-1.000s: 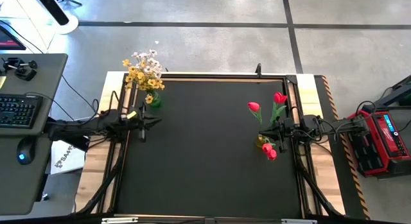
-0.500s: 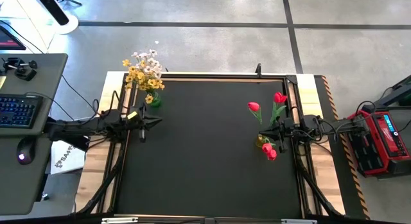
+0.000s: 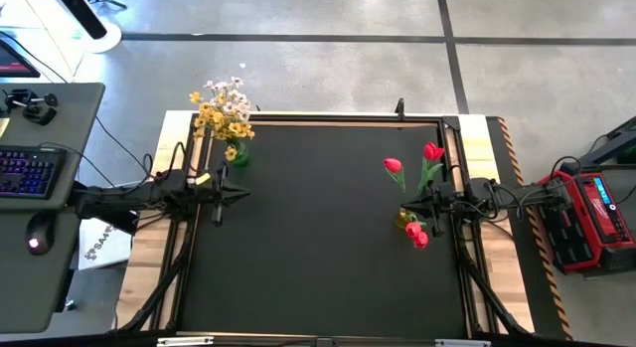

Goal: Sort flowers into vase by color
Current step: Return to Home Position

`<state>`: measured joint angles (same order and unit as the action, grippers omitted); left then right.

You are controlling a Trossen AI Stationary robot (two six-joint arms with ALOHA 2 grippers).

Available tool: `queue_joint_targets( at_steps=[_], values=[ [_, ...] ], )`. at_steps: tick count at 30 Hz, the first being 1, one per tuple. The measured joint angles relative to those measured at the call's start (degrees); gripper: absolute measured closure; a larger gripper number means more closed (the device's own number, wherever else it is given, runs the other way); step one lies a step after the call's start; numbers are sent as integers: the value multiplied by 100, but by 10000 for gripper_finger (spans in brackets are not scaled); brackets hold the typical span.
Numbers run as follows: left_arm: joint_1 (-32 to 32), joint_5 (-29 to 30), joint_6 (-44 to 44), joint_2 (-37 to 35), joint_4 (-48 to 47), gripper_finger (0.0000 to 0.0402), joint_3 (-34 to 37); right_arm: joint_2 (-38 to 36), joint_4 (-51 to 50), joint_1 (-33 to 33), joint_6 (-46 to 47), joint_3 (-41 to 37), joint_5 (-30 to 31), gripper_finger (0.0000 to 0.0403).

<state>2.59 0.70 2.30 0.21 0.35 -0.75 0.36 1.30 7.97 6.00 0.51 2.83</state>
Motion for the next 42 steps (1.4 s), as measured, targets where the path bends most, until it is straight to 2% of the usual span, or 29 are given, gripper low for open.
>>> queue_joint_targets(
  at_steps=[42],
  values=[
    [0,16,-91,107,34,401,4,0,0,0,0,0,0,403]
  ],
)
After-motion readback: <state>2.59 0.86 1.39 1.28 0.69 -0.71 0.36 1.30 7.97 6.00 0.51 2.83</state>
